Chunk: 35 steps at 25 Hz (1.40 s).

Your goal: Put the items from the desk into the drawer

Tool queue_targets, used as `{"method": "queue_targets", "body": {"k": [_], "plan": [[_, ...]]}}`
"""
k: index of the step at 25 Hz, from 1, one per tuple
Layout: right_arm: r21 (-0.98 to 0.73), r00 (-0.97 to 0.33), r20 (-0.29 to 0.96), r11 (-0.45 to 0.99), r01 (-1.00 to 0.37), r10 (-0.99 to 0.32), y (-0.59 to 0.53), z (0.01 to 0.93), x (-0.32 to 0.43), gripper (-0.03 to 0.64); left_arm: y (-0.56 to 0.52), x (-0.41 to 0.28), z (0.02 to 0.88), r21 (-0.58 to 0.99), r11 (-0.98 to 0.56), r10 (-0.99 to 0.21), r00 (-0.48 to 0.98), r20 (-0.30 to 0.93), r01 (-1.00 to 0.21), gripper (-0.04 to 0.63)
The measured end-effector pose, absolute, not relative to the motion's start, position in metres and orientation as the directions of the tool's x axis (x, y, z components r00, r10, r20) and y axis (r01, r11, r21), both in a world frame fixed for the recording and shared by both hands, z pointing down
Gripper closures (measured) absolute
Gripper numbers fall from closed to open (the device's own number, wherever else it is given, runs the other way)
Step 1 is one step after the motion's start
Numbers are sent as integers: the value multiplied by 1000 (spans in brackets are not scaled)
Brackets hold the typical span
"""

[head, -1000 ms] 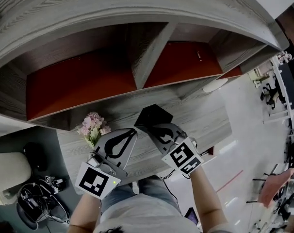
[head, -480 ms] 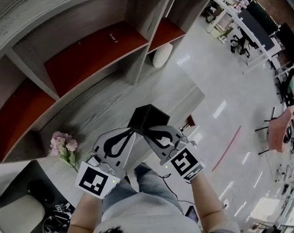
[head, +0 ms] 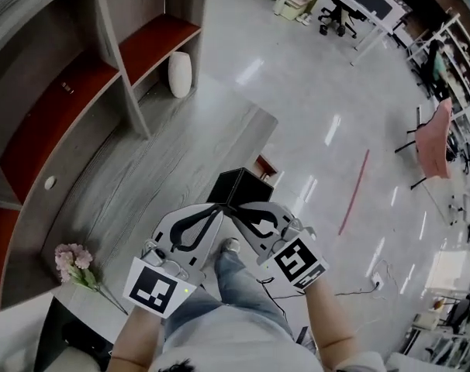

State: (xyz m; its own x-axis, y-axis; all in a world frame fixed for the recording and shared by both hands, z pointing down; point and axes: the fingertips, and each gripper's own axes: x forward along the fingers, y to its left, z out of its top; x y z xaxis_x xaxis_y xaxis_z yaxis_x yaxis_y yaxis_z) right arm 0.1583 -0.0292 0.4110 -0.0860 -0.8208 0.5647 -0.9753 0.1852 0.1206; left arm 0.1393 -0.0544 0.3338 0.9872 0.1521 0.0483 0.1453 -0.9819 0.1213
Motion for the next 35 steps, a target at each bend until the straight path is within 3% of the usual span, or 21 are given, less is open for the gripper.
{"method": "queue_targets", "body": {"k": [14, 35], "plan": [[32, -27, 596, 58, -998, -803, 51, 467, 294, 578, 39, 282, 350, 95, -951, 302, 949, 85, 294, 584], [-78, -113, 657, 82, -994, -745, 13, 616, 367, 578, 35, 357, 414, 112, -959, 277, 940, 197, 259, 584]]}}
